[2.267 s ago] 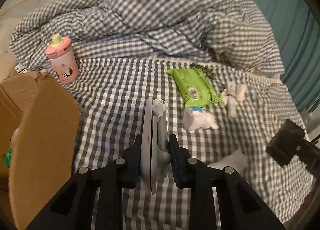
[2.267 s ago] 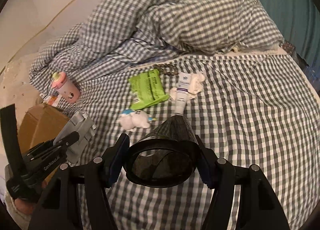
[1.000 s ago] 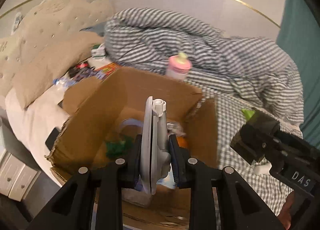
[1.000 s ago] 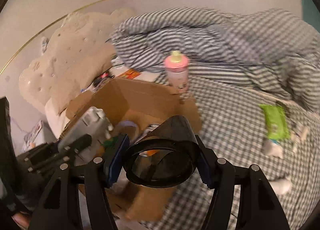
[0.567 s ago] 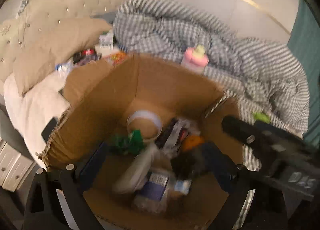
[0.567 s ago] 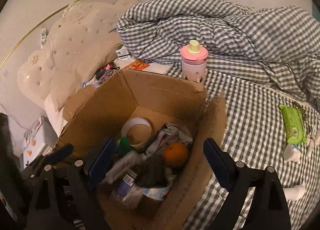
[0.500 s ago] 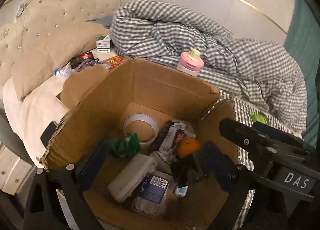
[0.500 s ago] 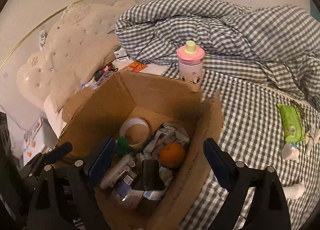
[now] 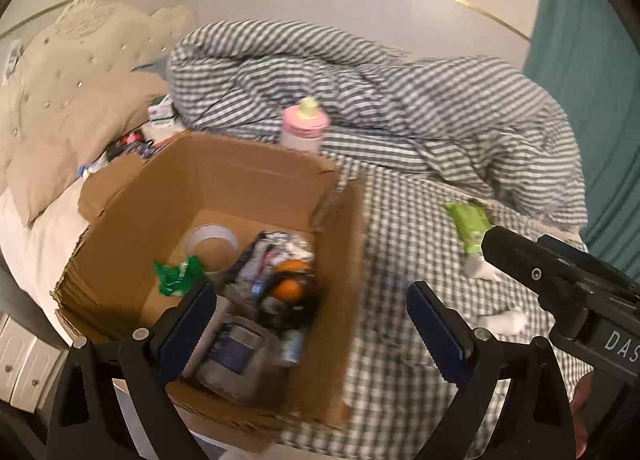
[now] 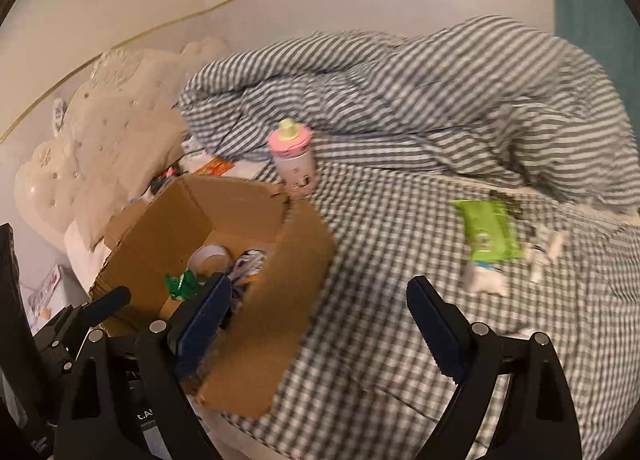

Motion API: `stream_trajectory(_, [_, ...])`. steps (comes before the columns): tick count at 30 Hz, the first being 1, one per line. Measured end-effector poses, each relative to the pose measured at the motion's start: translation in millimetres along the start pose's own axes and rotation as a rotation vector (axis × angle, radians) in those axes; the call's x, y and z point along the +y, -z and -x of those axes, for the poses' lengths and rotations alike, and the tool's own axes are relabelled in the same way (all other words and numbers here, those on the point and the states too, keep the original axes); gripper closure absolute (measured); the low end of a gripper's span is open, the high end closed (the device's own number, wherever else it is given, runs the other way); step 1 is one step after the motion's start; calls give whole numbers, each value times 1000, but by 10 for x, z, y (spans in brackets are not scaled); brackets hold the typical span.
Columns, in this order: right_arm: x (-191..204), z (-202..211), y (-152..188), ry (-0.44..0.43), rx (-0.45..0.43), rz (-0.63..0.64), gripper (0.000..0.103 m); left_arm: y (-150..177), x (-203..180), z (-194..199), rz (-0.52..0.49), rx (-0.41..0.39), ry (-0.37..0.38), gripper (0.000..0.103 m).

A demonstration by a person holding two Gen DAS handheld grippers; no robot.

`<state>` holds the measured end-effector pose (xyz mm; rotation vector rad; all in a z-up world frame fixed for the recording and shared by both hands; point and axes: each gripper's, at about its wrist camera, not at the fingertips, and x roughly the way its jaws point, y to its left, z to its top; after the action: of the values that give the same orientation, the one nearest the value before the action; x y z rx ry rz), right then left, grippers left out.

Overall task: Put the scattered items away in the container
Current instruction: 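Move both tools back toward the remaining items on the bed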

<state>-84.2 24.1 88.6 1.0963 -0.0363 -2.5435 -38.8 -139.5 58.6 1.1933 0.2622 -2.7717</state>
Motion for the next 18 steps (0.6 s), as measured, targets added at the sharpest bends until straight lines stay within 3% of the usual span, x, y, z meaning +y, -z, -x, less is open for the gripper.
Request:
stream_trajectory(8, [-692,580,298,66,-44,-67,14,193,-700,186,-64,-6,35,4])
stream_trajectory(18, [-1633,1092,682,187,-78,-200,14,453,-1494,103,-152,18,75,4])
